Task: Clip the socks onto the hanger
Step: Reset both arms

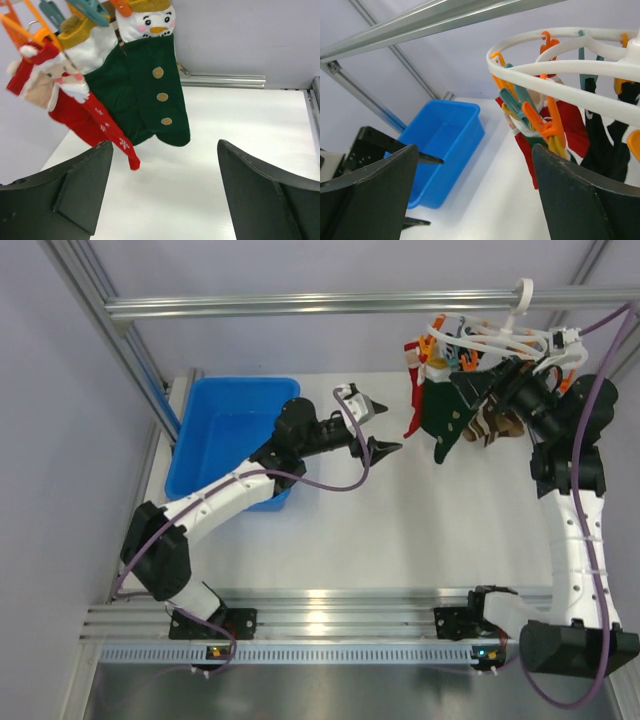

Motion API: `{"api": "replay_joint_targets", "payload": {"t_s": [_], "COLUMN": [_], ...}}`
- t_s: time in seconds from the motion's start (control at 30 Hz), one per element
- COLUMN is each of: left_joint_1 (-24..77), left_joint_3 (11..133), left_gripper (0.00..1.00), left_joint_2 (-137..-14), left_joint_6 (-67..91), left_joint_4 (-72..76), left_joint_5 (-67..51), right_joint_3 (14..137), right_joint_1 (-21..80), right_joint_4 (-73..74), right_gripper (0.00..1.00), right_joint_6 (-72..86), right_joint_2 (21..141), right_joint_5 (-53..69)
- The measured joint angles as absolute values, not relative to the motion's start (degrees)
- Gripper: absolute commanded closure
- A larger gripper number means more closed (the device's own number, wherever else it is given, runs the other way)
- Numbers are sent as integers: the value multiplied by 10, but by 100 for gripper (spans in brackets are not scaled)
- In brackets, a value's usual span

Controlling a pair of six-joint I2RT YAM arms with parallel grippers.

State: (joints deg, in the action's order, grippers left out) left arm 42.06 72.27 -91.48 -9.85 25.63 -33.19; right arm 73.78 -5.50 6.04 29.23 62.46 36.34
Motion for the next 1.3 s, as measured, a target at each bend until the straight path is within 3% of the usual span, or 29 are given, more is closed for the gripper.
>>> {"api": "replay_joint_targets", "payload": {"t_s": [0.07,0.27,0.43,0.57,0.87,1.03,1.3], "left_joint_1": [420,386,296,203,62,9,-11], "left_joint_3": [723,763,834,820,651,601,564], "left_gripper": [2,2,2,2,2,2,2], "left_joint_2": [-883,-840,-841,-823,-621,-503,-457], "left_joint_6": [-83,-26,17,29,21,13,2], "left_joint_4": [205,4,-198,-286,-381,-402,-417], "left_joint_5": [-303,-231,-190,-175,-156,-112,-62], "right_joint_3": [738,738,726,644,495,442,428], "right_joint_1": [-54,-54,-54,-53,-10,86,127], "right_joint_4": [82,155,225,239,242,212,199], "right_gripper": [4,0,0,0,0,0,0], "right_joint_6": [265,185,117,97,60,30,5], "right_joint_2": [598,534,505,477,468,448,446], "right_joint_5": [351,320,351,373,356,306,264]}}
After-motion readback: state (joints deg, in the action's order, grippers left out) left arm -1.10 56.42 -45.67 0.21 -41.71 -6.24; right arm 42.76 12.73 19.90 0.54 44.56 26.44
